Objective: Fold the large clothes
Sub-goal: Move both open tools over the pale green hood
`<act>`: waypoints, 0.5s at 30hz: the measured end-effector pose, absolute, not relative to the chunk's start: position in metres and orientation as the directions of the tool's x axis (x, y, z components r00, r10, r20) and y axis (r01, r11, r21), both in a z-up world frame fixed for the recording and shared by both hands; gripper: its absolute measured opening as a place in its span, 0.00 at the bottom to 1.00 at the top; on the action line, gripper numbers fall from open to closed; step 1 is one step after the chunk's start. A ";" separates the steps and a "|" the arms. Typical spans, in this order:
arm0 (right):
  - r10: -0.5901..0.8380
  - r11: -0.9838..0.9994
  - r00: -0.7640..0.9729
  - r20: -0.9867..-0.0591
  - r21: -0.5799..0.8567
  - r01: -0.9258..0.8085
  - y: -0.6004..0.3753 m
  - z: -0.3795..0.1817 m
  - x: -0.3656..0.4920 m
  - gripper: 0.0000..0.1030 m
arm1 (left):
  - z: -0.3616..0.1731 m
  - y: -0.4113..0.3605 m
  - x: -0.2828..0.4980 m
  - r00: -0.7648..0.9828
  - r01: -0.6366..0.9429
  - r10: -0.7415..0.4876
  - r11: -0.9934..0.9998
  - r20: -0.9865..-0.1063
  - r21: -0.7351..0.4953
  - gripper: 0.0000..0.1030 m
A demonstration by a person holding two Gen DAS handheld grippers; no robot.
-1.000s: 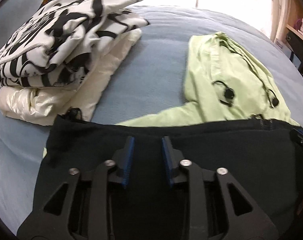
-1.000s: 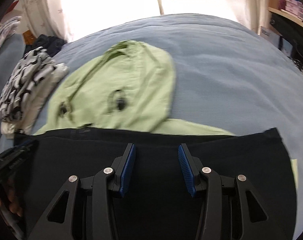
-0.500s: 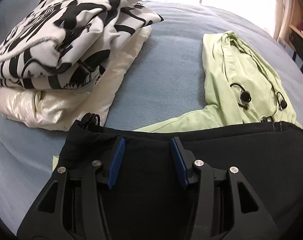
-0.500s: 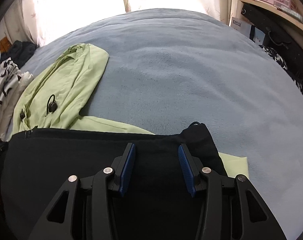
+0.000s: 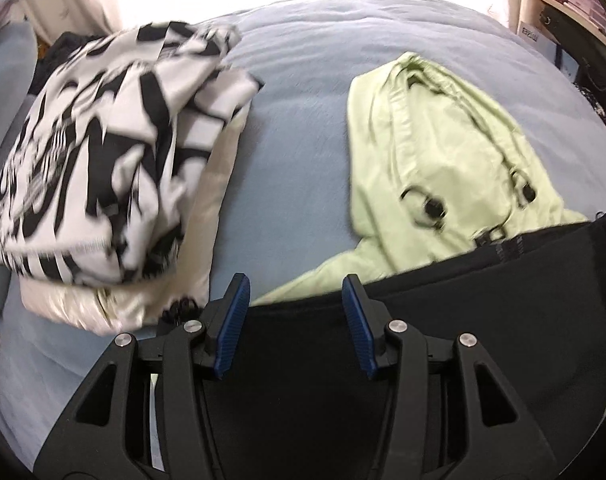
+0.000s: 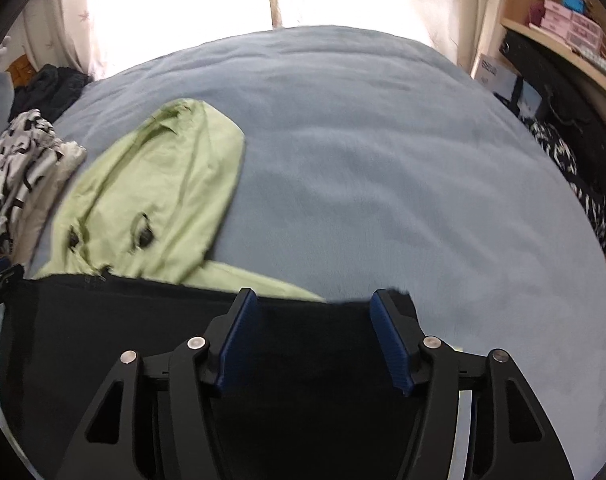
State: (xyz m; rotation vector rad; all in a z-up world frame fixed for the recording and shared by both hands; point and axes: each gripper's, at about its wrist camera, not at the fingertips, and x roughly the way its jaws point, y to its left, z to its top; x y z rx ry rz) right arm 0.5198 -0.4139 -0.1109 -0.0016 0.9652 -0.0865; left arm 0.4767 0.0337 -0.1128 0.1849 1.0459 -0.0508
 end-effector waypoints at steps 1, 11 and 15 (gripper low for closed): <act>-0.075 0.997 0.576 -0.814 -0.047 0.063 -0.411 -0.103 0.522 0.59 | -0.105 0.031 0.482 0.503 0.133 0.043 0.983 -0.863 0.127 0.43; 0.032 0.995 0.634 -0.773 0.087 0.055 -0.402 -0.039 0.594 0.60 | -0.067 -0.003 0.551 0.508 0.141 0.010 0.985 -0.862 0.094 0.44; 0.134 0.979 0.617 -0.775 0.200 0.038 -0.394 -0.043 0.636 0.60 | -0.082 -0.019 0.587 0.488 0.153 0.023 0.982 -0.873 0.111 0.44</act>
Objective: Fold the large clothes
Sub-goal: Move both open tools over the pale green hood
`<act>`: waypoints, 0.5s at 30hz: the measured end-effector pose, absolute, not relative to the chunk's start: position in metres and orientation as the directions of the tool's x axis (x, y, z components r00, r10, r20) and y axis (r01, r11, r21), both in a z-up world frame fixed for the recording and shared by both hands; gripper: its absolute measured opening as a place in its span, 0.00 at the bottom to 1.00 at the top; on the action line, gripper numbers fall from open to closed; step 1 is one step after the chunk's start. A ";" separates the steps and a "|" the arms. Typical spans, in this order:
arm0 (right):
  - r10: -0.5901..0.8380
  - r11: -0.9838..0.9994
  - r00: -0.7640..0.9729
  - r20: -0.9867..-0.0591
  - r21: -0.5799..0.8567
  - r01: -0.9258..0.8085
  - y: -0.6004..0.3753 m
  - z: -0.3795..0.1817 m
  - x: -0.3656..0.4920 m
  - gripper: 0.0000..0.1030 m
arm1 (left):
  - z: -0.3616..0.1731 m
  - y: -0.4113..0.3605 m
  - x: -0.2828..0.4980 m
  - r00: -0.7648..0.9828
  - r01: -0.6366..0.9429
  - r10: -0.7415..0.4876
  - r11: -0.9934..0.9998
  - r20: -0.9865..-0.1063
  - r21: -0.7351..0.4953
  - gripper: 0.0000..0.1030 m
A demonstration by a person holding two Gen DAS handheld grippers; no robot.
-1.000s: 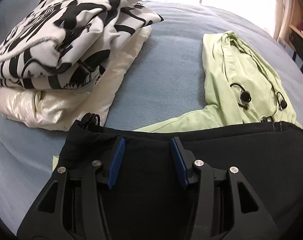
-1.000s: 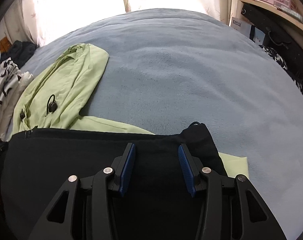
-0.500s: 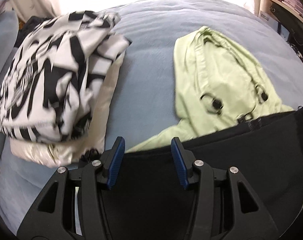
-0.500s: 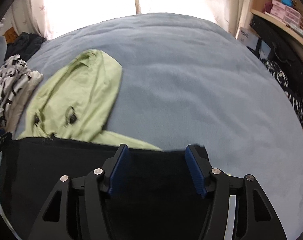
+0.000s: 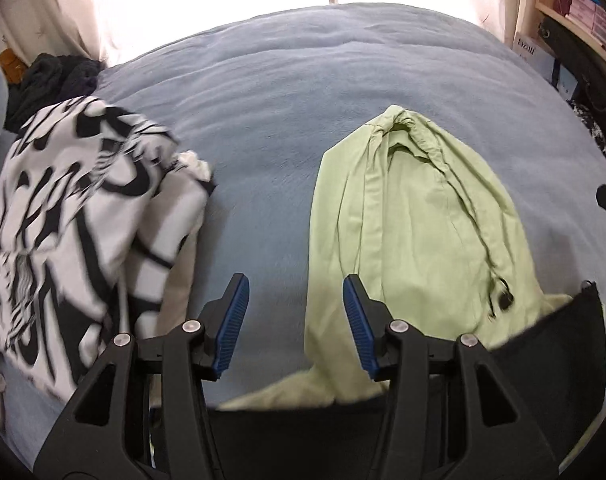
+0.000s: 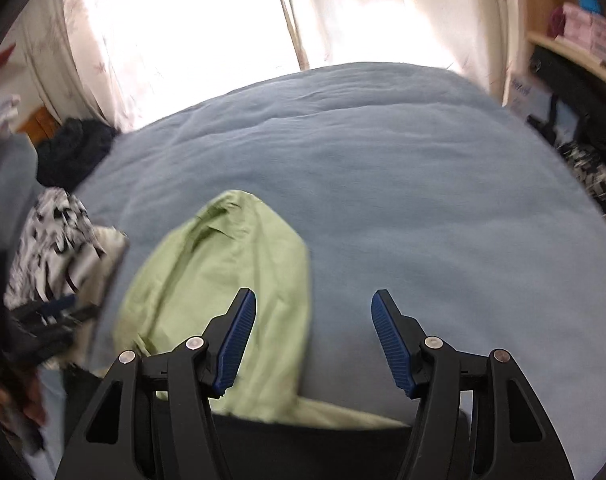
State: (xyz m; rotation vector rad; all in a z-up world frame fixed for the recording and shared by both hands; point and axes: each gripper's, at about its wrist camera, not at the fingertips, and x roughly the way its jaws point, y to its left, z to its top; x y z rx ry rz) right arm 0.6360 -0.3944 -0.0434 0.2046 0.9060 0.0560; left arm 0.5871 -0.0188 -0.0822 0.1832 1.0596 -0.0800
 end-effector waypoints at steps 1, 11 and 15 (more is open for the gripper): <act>0.144 0.976 0.609 -0.780 0.214 0.043 -0.393 -0.047 0.644 0.60 | -0.088 -0.020 0.594 0.483 0.147 0.031 0.982 -0.875 0.116 0.45; 0.182 0.964 0.512 -0.839 0.255 0.075 -0.388 -0.115 0.700 0.60 | -0.158 -0.015 0.652 0.419 0.069 0.038 0.995 -0.907 0.074 0.45; 0.197 0.959 0.486 -0.851 0.270 0.083 -0.399 -0.141 0.707 0.60 | -0.172 -0.013 0.660 0.436 0.075 0.026 0.995 -0.899 0.066 0.56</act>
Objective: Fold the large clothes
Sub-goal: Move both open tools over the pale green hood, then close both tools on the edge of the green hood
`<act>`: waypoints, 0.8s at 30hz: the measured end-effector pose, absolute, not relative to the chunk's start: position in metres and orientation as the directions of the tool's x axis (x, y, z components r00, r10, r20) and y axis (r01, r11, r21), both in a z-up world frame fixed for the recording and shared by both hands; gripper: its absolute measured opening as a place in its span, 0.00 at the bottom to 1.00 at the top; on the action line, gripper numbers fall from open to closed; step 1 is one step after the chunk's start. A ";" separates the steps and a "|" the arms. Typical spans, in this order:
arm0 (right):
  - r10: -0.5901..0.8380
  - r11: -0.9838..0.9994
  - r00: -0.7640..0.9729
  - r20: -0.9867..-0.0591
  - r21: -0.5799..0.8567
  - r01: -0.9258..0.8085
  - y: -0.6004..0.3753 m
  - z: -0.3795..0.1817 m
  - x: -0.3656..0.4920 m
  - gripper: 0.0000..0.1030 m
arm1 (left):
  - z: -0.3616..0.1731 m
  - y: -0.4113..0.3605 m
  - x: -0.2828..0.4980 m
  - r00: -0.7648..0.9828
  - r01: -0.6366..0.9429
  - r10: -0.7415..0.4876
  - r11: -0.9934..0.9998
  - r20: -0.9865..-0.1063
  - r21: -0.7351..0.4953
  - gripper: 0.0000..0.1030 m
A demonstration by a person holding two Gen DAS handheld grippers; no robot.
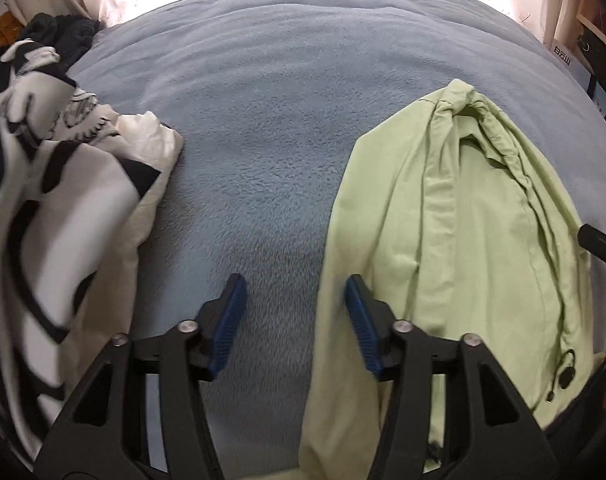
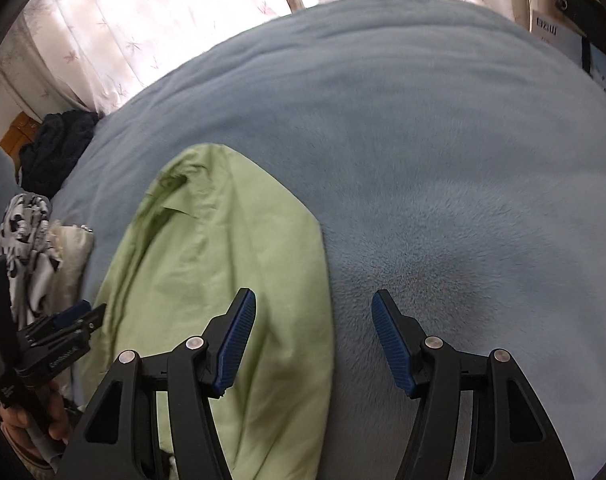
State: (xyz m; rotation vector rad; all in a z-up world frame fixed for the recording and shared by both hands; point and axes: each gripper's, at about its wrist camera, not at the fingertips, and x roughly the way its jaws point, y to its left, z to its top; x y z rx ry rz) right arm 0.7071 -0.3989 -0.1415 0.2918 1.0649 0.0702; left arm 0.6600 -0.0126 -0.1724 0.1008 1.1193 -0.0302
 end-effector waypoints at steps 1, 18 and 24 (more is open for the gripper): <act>0.204 0.957 0.484 -0.851 0.277 0.083 -0.400 -0.145 0.709 0.60 | -0.175 -0.011 0.662 0.446 0.074 0.028 0.995 -0.895 0.068 0.59; 0.279 0.939 0.595 -0.754 0.345 -0.003 -0.397 -0.173 0.711 0.28 | -0.188 0.007 0.665 0.457 0.128 -0.163 0.985 -0.874 -0.117 0.51; 0.185 0.978 0.587 -0.789 0.205 -0.033 -0.369 -0.163 0.710 0.05 | -0.178 -0.032 0.648 0.504 0.212 -0.104 0.977 -0.857 0.006 0.00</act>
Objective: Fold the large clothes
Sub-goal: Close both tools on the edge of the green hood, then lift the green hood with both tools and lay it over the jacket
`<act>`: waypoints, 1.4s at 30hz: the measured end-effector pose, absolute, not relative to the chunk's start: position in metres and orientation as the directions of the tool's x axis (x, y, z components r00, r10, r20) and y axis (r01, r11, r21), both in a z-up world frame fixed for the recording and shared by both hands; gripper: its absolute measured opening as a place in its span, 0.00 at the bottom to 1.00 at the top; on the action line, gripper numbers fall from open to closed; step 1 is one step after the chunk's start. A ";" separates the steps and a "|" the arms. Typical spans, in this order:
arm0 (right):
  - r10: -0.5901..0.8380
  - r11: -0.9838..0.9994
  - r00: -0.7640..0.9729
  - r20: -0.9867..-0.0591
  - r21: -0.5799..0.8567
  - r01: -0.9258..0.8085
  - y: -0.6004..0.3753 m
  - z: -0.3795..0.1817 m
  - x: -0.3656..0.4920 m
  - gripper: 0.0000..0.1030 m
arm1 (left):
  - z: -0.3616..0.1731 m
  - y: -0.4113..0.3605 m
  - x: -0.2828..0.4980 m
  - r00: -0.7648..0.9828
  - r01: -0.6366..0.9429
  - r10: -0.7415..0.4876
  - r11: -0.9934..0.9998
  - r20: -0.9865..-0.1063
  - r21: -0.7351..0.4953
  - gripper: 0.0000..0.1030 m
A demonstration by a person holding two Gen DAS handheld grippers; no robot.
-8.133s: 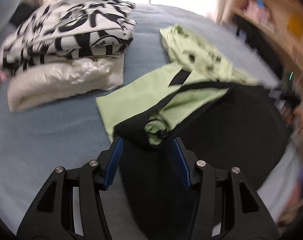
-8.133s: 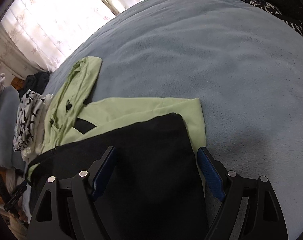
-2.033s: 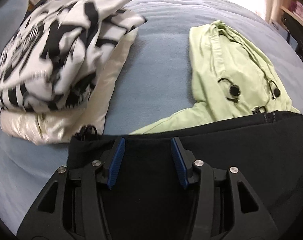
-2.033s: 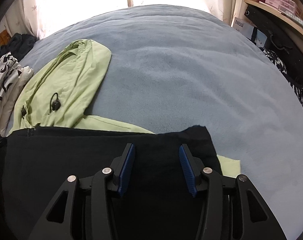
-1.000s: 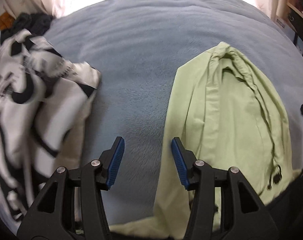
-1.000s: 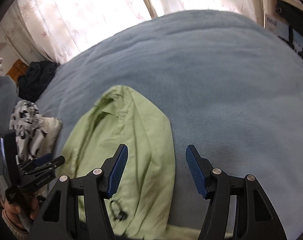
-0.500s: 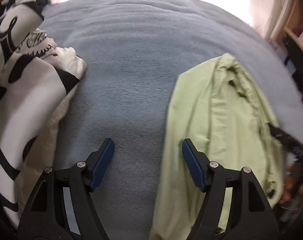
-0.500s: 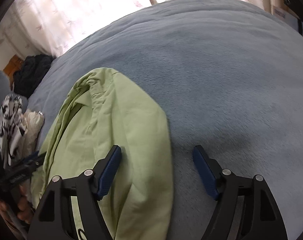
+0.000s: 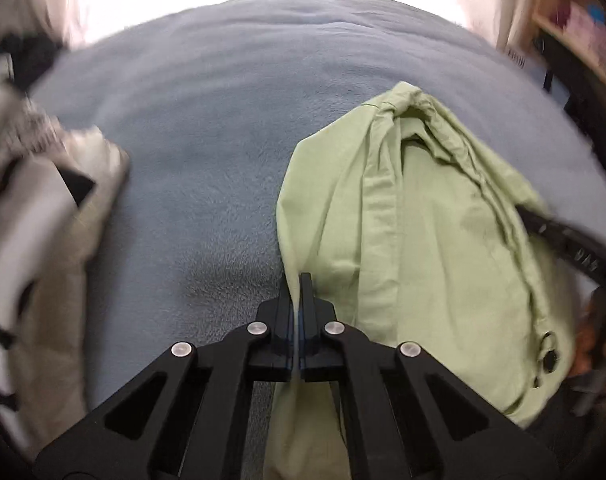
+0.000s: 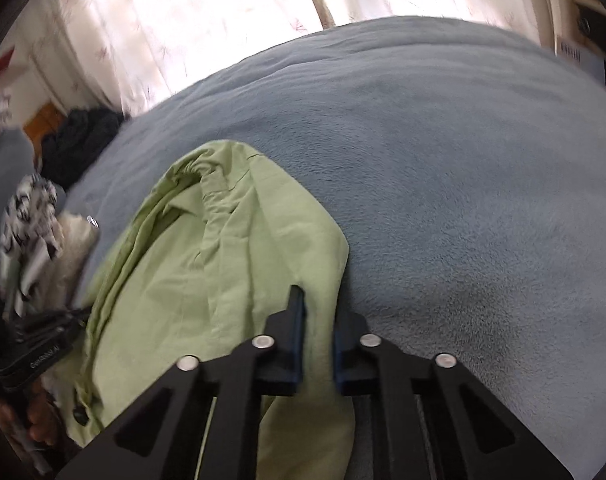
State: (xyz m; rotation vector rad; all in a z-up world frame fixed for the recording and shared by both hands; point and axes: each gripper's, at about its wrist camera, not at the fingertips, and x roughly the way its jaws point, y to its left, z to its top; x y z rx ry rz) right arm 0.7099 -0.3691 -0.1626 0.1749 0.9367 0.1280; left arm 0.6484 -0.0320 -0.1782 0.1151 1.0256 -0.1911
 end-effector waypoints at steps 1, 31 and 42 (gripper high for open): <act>0.176 0.981 0.579 -0.796 0.193 -0.032 -0.365 -0.159 0.709 0.04 | -0.172 -0.036 0.644 0.524 0.209 -0.081 0.977 -0.848 0.036 0.00; 0.186 0.979 0.568 -0.802 0.100 -0.179 -0.381 -0.129 0.333 0.10 | -0.153 0.070 0.308 0.526 0.191 -0.177 0.978 -0.832 -0.088 0.00; 0.266 0.964 0.574 -0.774 0.213 -0.160 -0.361 -0.085 0.270 0.36 | -0.127 0.078 0.254 0.493 0.197 -0.260 0.963 -0.830 -0.185 0.08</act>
